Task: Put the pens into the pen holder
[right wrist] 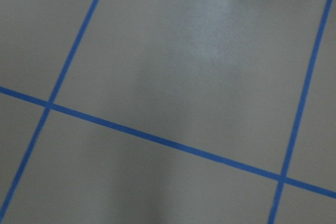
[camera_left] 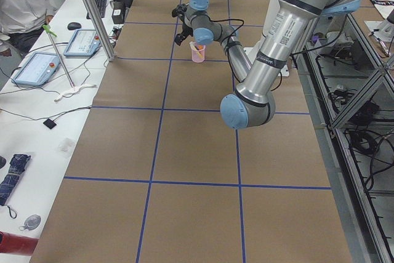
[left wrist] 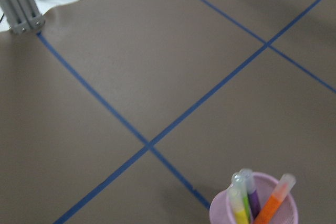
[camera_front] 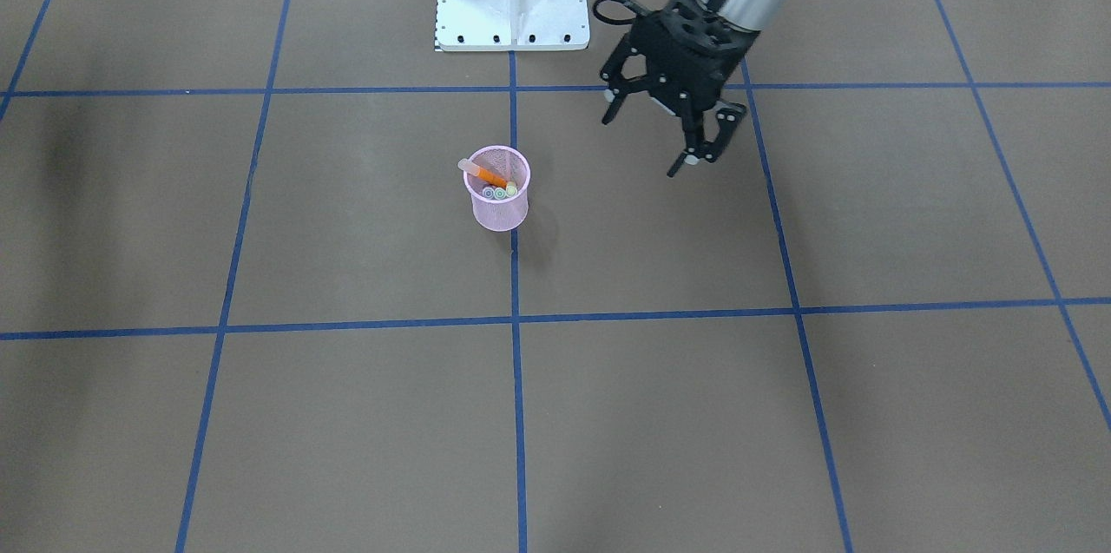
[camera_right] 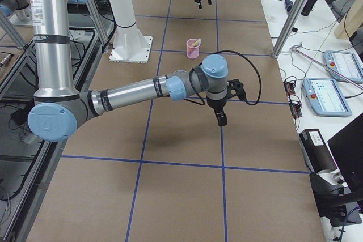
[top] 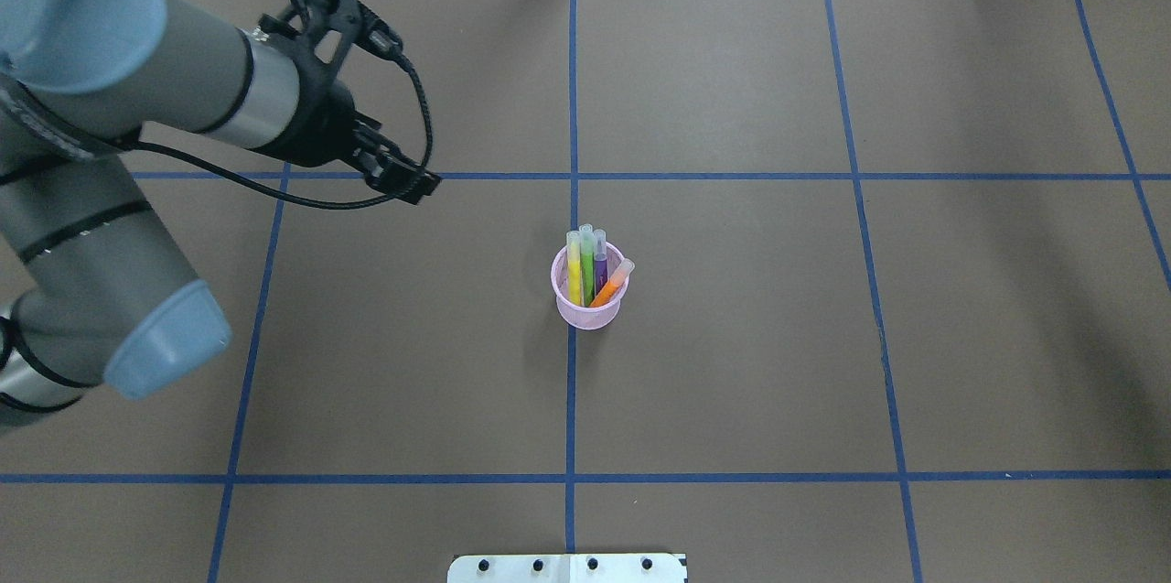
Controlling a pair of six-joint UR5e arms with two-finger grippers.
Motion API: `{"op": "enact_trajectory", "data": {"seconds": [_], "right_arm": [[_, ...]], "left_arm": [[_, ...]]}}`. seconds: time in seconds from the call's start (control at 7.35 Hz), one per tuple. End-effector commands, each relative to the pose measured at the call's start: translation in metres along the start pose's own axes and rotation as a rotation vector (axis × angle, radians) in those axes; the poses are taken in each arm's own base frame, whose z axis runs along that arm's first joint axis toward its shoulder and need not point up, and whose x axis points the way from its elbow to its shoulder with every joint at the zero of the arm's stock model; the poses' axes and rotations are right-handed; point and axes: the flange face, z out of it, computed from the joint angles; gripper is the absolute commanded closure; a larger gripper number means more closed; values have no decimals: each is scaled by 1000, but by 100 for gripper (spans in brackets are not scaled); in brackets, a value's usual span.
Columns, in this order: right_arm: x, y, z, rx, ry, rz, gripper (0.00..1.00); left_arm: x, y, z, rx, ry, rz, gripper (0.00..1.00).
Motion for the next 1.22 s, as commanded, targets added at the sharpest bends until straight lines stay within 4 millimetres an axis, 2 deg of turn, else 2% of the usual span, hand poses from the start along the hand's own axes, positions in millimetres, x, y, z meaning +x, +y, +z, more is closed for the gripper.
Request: {"op": "enact_trajectory", "data": {"seconds": [0.0,0.14,0.27,0.41,0.54,0.68,0.82,0.95,1.09], "right_arm": [[72,74,4,-37,23,8,0],[108,106,9,-55,23,5,0],[140,135,14,-59,-6,79,0],[163,160,26,-74,-34,132,0],[172,181,34,-94,-33,146,0],[176,181,23,-74,-15,156,0],[175,178,19,-77,10,148,0],[176,182,21,-76,2,155,0],[165,168,7,-52,13,148,0]], "left_arm": [[-125,70,-50,-129,9,-21,1],[-171,106,-71,-148,-25,15,1],[-205,142,-87,-172,-61,-30,1],[-233,181,-98,-223,-67,-144,0],[-264,217,-124,-252,-117,-271,0],[-286,254,-133,-319,-142,-409,0],[-307,266,-168,-305,-201,-467,0],[-318,302,-174,-345,-214,-432,0],[-326,338,-174,-402,-267,-468,0]]}}
